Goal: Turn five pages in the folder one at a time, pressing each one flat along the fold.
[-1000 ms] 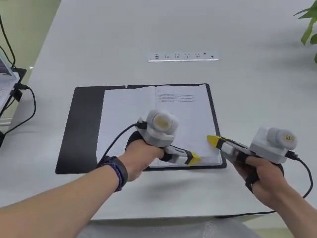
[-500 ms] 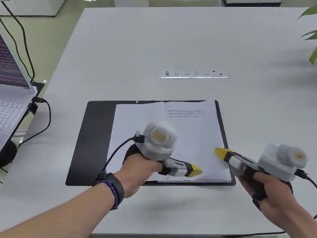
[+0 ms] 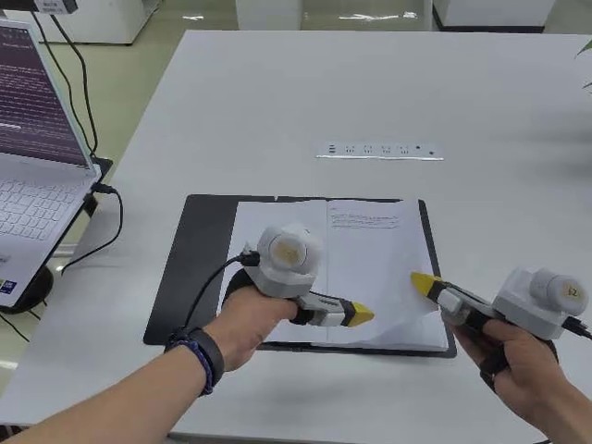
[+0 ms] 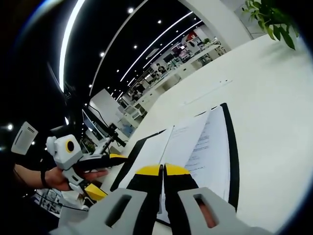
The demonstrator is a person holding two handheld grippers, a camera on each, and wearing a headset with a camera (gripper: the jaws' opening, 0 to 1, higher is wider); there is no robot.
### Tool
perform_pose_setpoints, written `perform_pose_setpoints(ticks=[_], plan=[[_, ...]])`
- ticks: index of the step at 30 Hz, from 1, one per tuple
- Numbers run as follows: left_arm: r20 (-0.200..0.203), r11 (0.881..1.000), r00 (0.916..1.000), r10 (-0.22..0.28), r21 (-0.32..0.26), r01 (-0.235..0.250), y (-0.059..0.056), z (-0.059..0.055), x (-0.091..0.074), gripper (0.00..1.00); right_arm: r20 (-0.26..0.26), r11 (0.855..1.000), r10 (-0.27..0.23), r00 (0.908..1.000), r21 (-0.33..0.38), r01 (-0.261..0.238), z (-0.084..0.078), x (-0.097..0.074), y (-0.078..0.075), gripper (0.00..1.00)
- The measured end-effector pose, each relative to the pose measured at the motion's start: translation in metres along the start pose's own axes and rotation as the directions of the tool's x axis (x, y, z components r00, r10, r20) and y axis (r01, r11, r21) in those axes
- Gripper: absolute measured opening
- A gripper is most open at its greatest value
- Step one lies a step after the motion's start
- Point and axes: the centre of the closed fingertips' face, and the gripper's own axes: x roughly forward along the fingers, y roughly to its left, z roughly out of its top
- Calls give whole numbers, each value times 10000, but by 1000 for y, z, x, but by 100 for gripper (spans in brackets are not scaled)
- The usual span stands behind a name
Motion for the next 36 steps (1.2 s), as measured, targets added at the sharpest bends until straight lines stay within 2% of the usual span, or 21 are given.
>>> perform_pose_setpoints(ticks=[6, 9, 14, 17, 19, 24, 36], plan=[[157, 9993, 9993, 333, -156, -331, 12, -2, -19, 77, -18, 9998, 161, 9999, -101, -161, 3, 6, 11, 0], [184, 9981, 9984, 543, -285, -538, 19, -5, -27, 76, 23, 9999, 113, 9999, 88, -113, 2, 10, 11, 0], [330, 9967, 9966, 750, -350, -739, 24, -5, -39, 77, 96, 9996, 155, 9998, 219, -157, 2, 14, 17, 0], [383, 9957, 9955, 863, -374, -849, 27, -6, -46, 77, 114, 9995, 58, 9999, 324, -61, 1, 16, 16, 0], [405, 9949, 9948, 939, -421, -922, 30, -8, -50, 77, 245, 9985, 118, 9996, 523, -131, 3, 18, 19, 0], [496, 9926, 9923, 1131, -491, -1106, 38, -11, -62, 77, 244, 9985, 235, 9994, 492, -247, 3, 23, 28, 0], [783, 9756, 9774, 1966, -1154, -1870, 67, -31, -104, 77, -78, 9975, 640, 9979, 308, -637, -2, 40, 53, 0]])
